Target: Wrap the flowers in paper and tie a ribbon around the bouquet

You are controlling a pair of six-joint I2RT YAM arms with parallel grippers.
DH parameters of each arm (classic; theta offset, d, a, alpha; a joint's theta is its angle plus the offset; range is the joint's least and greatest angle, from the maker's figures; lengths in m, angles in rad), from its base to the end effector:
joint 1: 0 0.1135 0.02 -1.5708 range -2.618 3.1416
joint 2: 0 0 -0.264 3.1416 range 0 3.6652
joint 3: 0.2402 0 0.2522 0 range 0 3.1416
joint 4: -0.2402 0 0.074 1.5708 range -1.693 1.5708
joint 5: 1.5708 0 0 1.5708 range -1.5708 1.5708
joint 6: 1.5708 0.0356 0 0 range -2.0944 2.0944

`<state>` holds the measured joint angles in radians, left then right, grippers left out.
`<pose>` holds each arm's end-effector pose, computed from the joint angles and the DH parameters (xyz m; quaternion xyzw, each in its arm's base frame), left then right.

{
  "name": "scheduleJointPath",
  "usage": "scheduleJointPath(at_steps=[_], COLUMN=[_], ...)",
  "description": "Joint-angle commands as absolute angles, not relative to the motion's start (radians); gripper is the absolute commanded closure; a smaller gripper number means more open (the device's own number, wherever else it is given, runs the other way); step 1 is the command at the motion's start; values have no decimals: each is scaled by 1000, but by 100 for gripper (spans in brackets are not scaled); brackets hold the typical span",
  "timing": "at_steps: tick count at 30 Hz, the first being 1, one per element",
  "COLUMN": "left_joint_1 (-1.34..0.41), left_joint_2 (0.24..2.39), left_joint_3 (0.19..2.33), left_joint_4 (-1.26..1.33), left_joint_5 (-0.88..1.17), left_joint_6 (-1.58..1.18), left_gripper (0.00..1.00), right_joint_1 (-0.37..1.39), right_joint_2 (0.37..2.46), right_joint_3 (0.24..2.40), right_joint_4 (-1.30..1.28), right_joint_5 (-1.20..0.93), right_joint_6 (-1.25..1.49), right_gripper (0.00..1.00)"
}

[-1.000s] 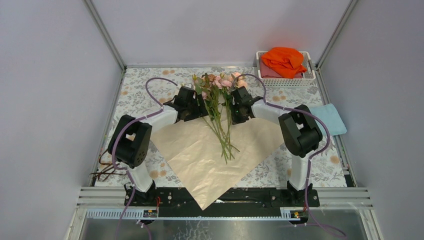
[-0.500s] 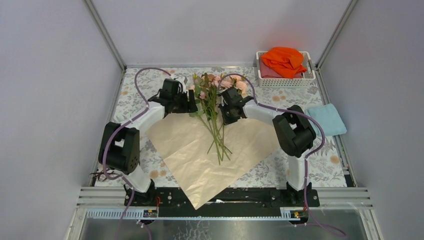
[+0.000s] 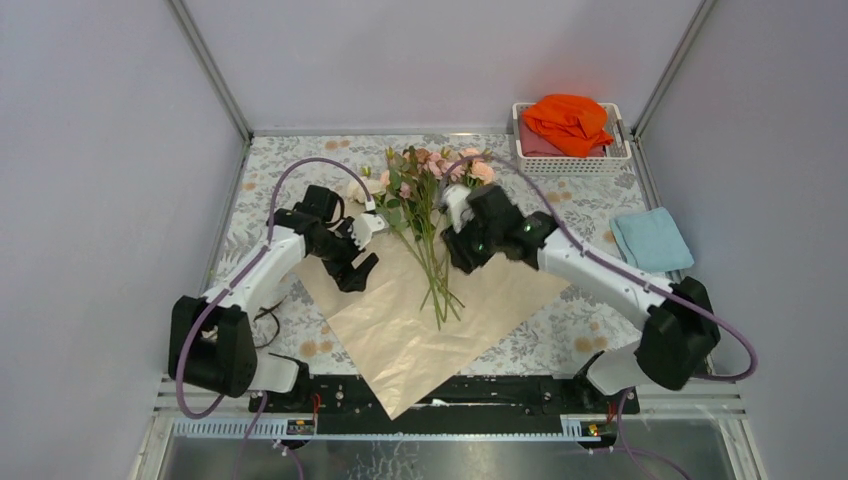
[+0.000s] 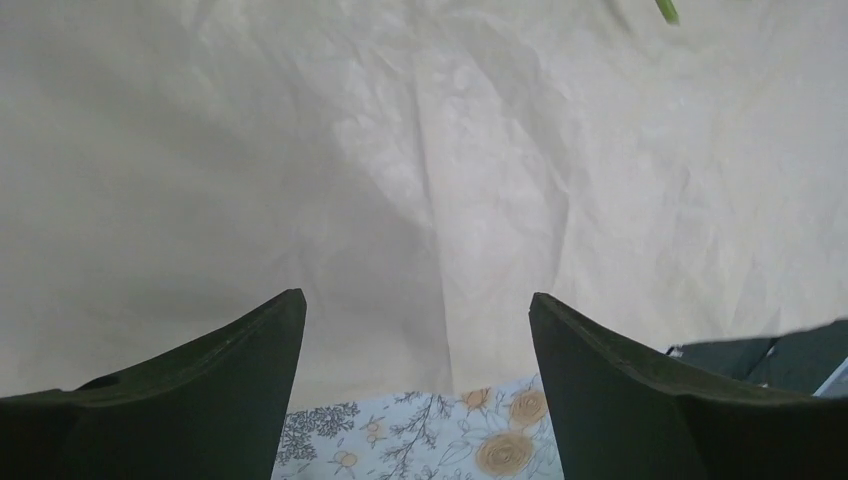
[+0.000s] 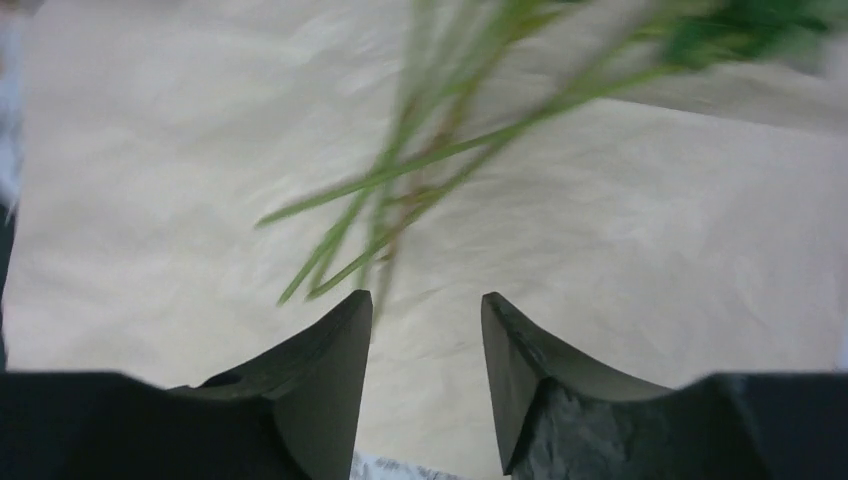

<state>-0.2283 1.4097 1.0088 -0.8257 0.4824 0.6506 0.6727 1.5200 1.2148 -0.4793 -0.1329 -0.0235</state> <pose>0.2517 -0.0754 0.2344 0.4440 0.8484 -0.1953 0.2119 0.2596 0.2128 0.2836 -0.3383 0.8577 0.1800 0.3427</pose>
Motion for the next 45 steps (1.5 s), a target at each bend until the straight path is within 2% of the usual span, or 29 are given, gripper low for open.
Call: scheduleJointPath(at_steps=[1, 3, 4, 10, 17, 28, 31, 33, 38, 42, 45], left_joint_1=[-232, -232, -230, -231, -230, -229, -229, -229, -229, -229, -231], left_joint_2=[1322, 1307, 1304, 1283, 1261, 1274, 1276, 1276, 1282, 1267, 1223], left_joint_3=[959, 949, 944, 900, 850, 851, 855, 858, 872, 890, 916], left_joint_4=[-922, -925, -925, -898, -875, -865, -865, -865, -867, -906, -958], left_joint_5=[533, 563, 582, 627, 636, 626, 625, 627, 650, 686, 747], left_joint_6=[894, 891, 881, 818, 805, 800, 799, 797, 776, 790, 848], left_gripper=[10, 9, 8, 4, 4, 3, 3, 3, 3, 4, 5], right_joint_1=[979, 1088, 1118, 1271, 1331, 1337, 1334, 1322, 1256, 1188, 1134], right_joint_2=[1351, 1299, 1296, 1411, 1472, 1549, 1525, 1508, 1474, 1445, 1432], right_joint_3=[999, 896, 866, 806, 716, 728, 730, 725, 698, 692, 690], right_joint_4=[-409, -368, -373, -341, -34, -10, 35, 48, 76, 86, 99], right_joint_5=[-290, -423, -481, -390, -368, -287, -227, -231, -270, -333, -410], right_joint_6=[-484, -720, -823, -1035, -1009, -985, -940, -913, -835, -777, -710], right_gripper=[43, 33, 32, 33, 32, 33, 41, 50, 83, 96, 100])
